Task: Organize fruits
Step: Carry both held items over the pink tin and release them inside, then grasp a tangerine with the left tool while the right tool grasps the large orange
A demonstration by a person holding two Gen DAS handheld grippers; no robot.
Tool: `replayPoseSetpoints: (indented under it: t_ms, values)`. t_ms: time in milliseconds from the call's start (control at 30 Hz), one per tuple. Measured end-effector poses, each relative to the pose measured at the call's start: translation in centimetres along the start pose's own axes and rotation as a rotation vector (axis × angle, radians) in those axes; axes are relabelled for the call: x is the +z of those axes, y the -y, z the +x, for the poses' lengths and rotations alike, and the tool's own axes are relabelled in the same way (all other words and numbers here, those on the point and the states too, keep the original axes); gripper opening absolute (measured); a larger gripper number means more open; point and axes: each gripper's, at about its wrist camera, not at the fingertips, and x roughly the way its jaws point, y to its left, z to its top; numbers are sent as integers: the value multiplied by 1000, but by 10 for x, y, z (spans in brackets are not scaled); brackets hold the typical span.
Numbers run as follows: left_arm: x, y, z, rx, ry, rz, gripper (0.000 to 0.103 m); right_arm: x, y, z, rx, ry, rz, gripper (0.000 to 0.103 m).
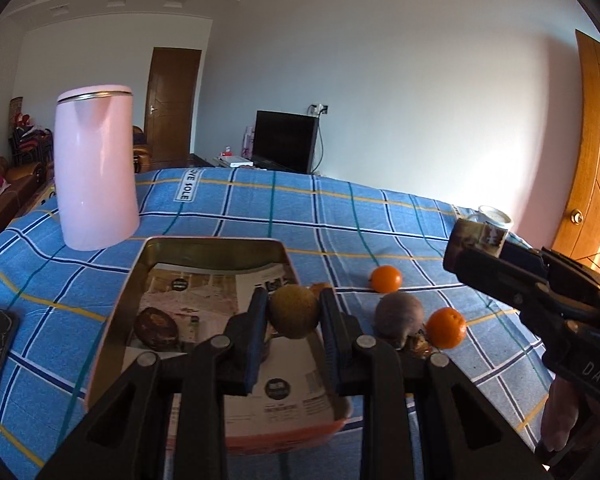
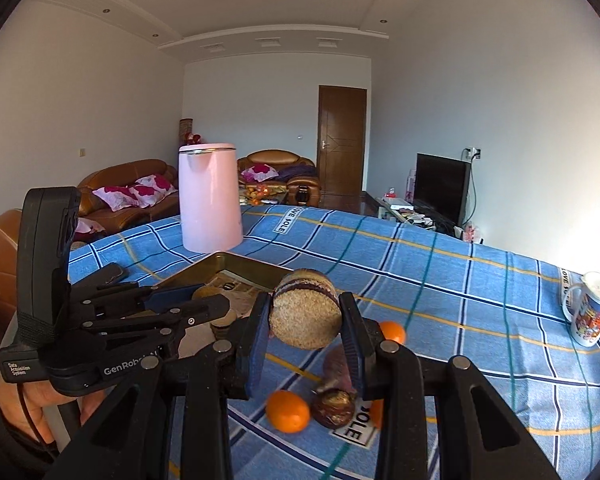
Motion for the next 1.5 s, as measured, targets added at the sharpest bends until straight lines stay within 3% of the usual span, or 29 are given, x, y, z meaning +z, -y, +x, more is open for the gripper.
replayPoseSetpoints:
  t_ms: [367, 633, 833, 900, 967, 1033, 1167, 1267, 1400, 1500]
  values:
    - [3, -53, 8, 65, -44, -76, 27, 5, -64, 69, 125, -112, -57, 36]
    - [1, -71, 13, 88, -69, -100, 27, -3, -82, 99, 90, -199, -88, 36]
    - [1, -72, 14, 105, -76, -104, 29, -10, -80, 115, 119, -280, -69, 36]
    - [2, -72, 11, 113, -65, -108, 46, -13, -81, 117, 134, -298, -66, 40]
    - [1, -69, 6, 111, -44, -113, 58, -14, -80, 111, 128, -284, -63, 54]
    - [2, -62, 1, 102, -28, -102, 60, -13, -76, 100, 134, -261, -52, 57]
    - [3, -38, -7, 61, -7, -66, 60, -18, -50, 61, 70, -197, -61, 57]
    - [2, -9, -8, 10, -8, -18, 60, -25, -10, 33, -2, -175, 0, 59]
    - [-4, 31, 1, -55, -40, 46, 65, -39, 41, 10, -167, -183, 52, 65]
    - [-10, 55, 11, -90, -78, 94, 65, -49, 72, 3, -221, -204, 131, 65]
